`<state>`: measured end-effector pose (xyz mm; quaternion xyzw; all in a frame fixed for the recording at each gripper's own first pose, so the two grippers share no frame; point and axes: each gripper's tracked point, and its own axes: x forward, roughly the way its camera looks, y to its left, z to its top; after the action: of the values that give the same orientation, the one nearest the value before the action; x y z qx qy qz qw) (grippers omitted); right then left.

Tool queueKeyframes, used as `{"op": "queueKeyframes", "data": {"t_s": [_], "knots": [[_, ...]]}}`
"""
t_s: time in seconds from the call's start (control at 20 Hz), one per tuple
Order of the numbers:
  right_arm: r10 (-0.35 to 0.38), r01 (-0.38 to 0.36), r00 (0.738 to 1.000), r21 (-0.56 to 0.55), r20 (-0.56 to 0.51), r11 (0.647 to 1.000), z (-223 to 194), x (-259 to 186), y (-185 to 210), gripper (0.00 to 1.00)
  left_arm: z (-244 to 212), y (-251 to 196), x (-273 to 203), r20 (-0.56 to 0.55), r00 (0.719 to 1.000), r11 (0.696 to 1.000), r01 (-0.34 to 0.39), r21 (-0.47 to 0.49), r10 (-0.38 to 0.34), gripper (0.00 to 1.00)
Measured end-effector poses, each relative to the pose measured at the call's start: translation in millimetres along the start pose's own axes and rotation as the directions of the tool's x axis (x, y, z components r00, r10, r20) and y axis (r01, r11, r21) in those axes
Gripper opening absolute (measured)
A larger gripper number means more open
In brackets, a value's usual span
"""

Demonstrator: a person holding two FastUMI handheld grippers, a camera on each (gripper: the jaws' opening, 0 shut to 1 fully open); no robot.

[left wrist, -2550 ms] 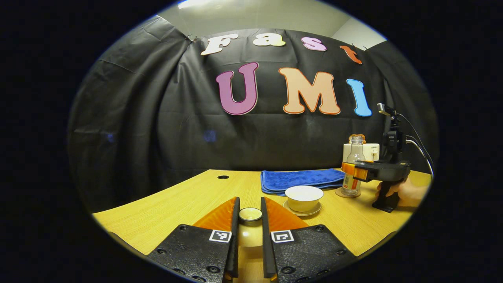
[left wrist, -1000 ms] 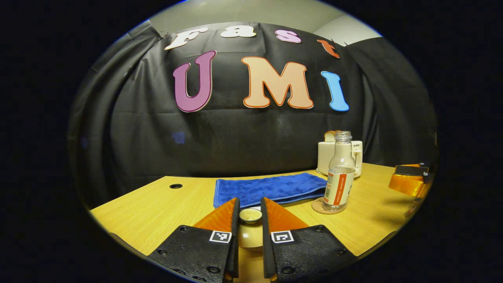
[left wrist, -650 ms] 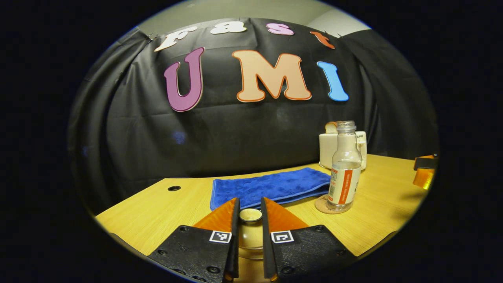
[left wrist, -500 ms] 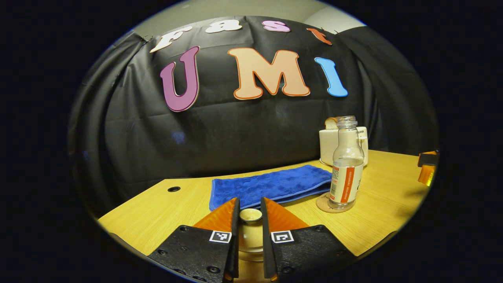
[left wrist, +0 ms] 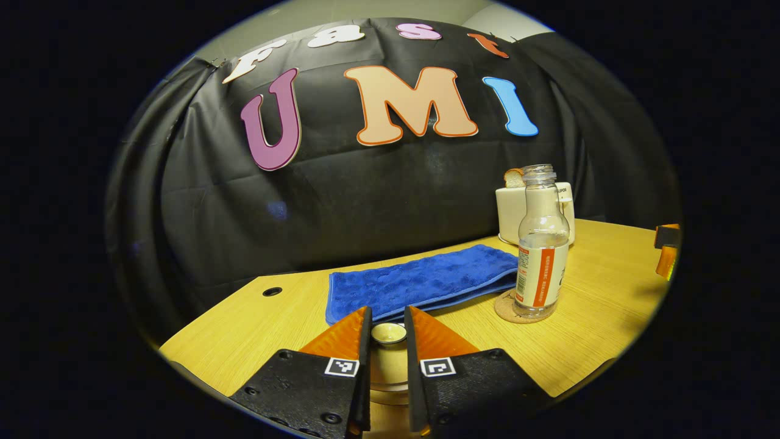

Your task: Open the teacup lid with one hand, grasp the water bottle and pour water into the teacup with the other hand; after pouring, place the water bottle on the coaster and then close the teacup lid.

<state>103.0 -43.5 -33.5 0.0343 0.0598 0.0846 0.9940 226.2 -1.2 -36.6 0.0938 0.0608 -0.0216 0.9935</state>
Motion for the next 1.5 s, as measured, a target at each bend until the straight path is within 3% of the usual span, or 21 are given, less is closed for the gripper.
{"op": "queueKeyframes", "data": {"t_s": [0.25,0.45,0.55,0.7,0.8,1.5], "knots": [[0.0,0.0,1.0,0.0,0.001,1.0,0,0,0,0.89,-2,-1,-4,-0.003,1.0,1.0,0.0,-0.012,0.0,0.24],[-0.003,0.003,1.0,-0.001,0.001,1.0,-1,0,-1,0.89,-2,0,-6,-0.002,1.0,1.0,0.0,-0.029,0.0,0.31],[-0.004,0.004,1.0,-0.001,0.001,1.0,-1,0,-1,0.89,-2,2,-12,0.001,1.0,0.999,-0.012,-0.034,0.012,0.5],[-0.004,0.004,1.0,-0.001,0.001,1.0,0,1,-1,0.89,2,7,-23,0.04,0.998,0.998,-0.054,-0.034,0.055,0.89],[-0.006,0.006,1.0,-0.001,0.001,1.0,0,1,-1,0.89,6,13,-35,0.059,0.994,0.995,-0.087,-0.043,0.089,0.98],[-0.041,0.041,0.999,-0.003,0.003,0.999,-1,-4,-9,0.89,3,-4,-128,0.091,0.988,0.981,-0.109,-0.16,0.125,0.96]]}}
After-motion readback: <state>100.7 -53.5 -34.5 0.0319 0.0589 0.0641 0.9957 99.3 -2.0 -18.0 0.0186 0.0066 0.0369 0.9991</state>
